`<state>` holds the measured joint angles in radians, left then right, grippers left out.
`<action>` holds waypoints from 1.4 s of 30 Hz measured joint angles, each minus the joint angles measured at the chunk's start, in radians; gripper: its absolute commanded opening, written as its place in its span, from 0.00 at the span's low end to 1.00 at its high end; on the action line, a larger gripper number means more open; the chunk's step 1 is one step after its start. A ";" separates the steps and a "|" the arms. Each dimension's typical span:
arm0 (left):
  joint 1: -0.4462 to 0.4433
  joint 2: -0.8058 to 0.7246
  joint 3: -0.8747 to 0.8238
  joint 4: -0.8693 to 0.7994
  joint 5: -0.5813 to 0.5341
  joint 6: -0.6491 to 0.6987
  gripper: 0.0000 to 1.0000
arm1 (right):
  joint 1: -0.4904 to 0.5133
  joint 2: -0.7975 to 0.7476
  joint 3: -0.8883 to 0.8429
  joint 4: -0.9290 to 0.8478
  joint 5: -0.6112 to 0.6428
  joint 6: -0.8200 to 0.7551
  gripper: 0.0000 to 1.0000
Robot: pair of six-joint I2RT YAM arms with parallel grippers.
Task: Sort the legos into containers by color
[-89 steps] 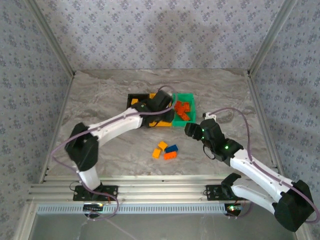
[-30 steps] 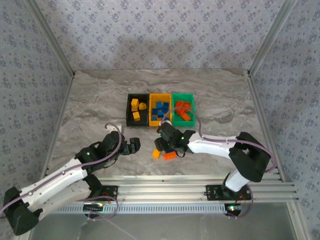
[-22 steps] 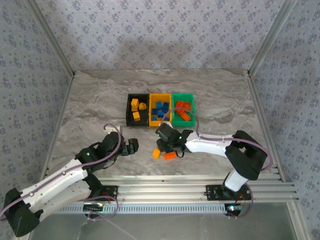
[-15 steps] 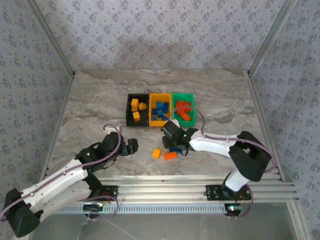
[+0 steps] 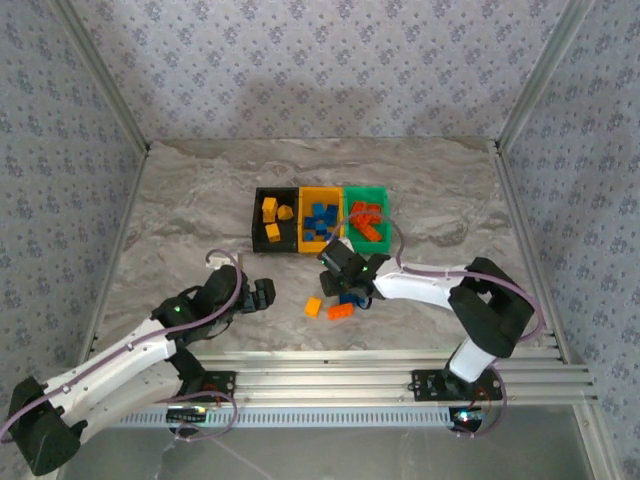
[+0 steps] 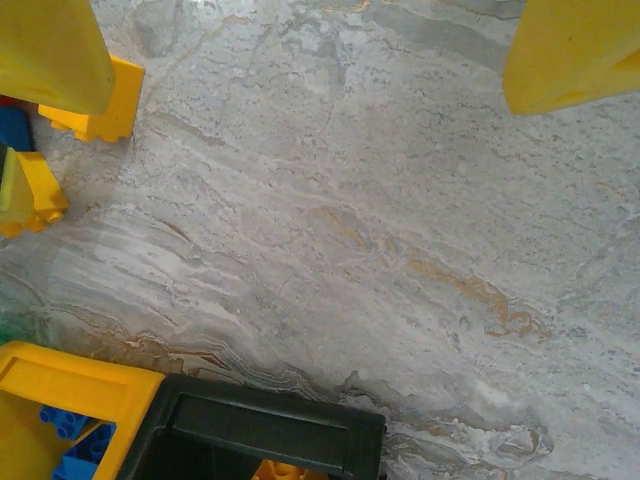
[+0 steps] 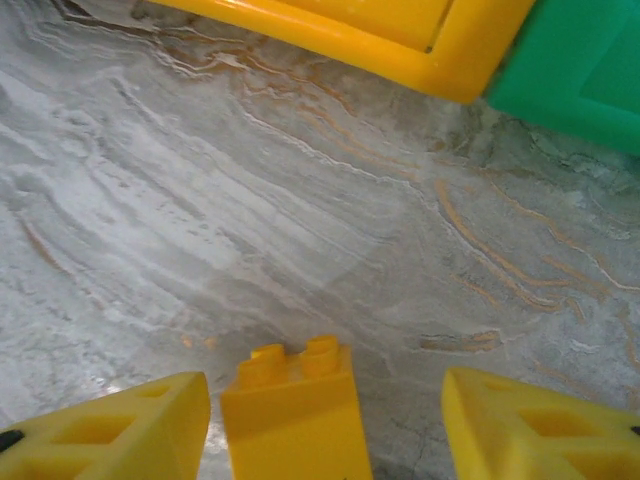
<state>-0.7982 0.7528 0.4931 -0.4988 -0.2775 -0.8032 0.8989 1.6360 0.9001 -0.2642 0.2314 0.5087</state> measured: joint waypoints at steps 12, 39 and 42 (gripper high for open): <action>0.006 -0.007 -0.006 -0.005 -0.008 -0.022 1.00 | -0.003 0.014 -0.009 0.041 -0.035 -0.001 0.29; 0.006 -0.063 -0.021 -0.042 0.000 -0.036 1.00 | -0.050 0.544 0.933 -0.006 -0.015 -0.109 0.39; 0.006 -0.079 -0.027 -0.054 0.002 -0.036 1.00 | -0.053 0.567 0.958 -0.026 0.008 -0.105 0.55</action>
<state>-0.7918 0.6735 0.4664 -0.5526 -0.2756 -0.8391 0.8455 2.2032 1.8580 -0.2897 0.2398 0.4038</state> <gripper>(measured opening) 0.997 0.463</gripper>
